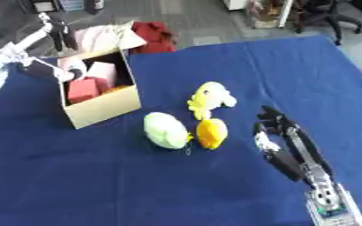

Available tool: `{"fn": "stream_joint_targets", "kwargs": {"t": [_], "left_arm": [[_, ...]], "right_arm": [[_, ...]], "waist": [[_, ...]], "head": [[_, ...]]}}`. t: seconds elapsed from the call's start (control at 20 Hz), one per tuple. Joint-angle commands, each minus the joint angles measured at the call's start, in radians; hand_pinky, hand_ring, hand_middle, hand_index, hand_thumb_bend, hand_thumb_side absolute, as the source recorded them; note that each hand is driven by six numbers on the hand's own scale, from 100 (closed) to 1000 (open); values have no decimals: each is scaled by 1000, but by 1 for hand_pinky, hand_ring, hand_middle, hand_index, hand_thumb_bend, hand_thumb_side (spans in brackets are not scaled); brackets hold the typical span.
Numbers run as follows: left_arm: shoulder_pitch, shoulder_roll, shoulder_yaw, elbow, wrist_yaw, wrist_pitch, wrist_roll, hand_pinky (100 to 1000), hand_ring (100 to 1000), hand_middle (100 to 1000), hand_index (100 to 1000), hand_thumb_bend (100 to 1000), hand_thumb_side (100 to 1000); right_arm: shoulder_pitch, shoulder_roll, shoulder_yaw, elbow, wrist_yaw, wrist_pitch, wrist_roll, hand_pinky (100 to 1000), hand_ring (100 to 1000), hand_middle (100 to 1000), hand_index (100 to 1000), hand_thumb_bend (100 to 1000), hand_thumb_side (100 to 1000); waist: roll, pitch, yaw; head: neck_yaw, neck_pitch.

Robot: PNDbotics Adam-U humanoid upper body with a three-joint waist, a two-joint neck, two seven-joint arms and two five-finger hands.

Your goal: Pick up objects on the table and place them in the box.

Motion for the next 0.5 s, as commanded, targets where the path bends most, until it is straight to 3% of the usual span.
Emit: {"fn": "stream_joint_targets", "kwargs": {"t": [0.05,0.25,0.5], "left_arm": [[-23,7,16,31,-21,-12,22,718,499,511,594,519,100],[-10,16,18,6,-12,-24,35,725,516,532,616,529,100],[4,35,0,-61,39,-42,16,776,643,673,749,577,177]], "right_arm": [[-10,-8,-5,-10,2,-3,1,842,834,821,960,100,760],[-9,-10,-6,-9,2,-2,-1,842,834,821,960,100,759],[-10,-9,-6,-9,3,-3,0,842,834,822,961,100,759]], "waist": [[-2,-28,-3],[-1,-29,-2],[-1,-30,3]], "head": [[-1,-15],[-2,-16],[-4,-19]]}}
